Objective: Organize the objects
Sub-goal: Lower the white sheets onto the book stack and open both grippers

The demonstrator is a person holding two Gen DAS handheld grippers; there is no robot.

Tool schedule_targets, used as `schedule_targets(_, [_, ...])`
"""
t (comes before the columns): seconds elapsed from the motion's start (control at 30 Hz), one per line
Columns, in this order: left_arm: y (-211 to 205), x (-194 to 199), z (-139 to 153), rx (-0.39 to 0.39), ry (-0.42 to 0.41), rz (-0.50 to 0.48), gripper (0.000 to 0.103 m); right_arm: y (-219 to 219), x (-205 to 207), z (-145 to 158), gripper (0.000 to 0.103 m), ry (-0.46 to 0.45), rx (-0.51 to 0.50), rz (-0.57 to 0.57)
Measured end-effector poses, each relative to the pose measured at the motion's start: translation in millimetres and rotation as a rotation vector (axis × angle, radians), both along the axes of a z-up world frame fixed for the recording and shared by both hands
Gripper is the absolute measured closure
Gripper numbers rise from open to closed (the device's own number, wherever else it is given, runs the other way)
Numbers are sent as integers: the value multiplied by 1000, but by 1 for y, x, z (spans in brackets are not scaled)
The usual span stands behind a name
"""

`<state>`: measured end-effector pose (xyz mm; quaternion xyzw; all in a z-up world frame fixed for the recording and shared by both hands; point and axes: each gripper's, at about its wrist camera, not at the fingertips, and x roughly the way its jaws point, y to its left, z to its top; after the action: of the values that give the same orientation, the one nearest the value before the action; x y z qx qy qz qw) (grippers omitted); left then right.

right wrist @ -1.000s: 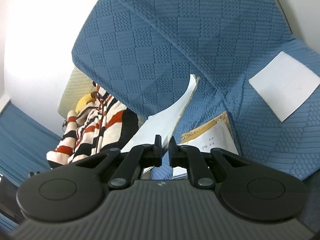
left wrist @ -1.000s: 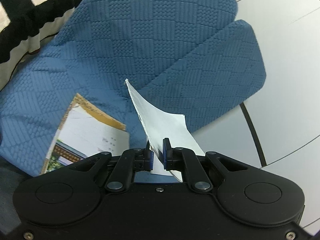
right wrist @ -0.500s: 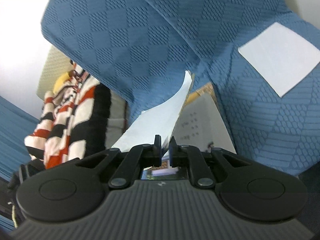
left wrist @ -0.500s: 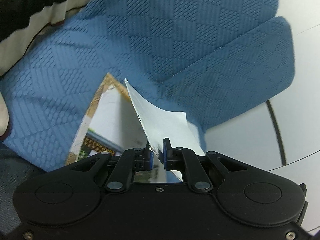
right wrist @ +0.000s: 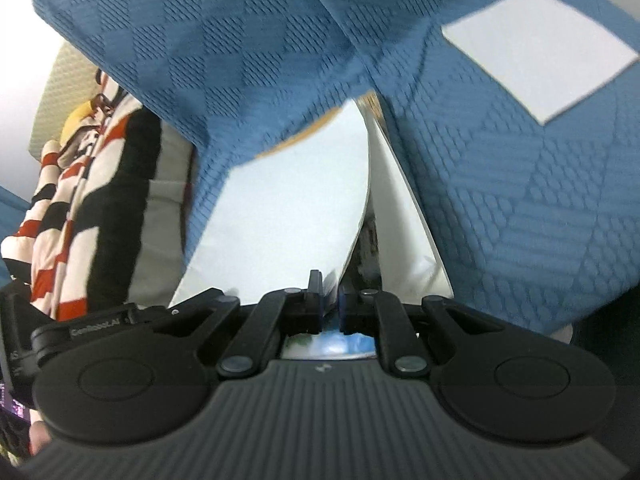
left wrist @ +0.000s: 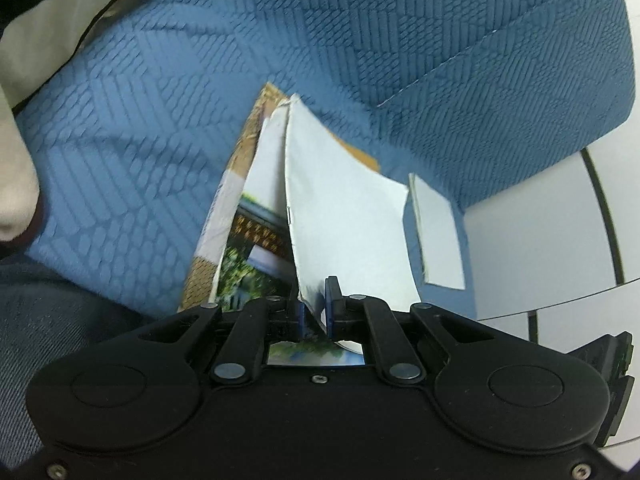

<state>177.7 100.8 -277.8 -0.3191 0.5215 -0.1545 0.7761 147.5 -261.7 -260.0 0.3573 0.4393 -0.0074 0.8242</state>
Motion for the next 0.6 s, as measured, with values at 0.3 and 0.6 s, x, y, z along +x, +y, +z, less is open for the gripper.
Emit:
schedule_targets(0.3, [-10,0,-1,40,8,-27,95,2,-2,-7,91,17,-12,34])
schedule_targets(0.6, [-13,-10,15,92,-13,-26,63,-2,-7,4,81,15,-45,31])
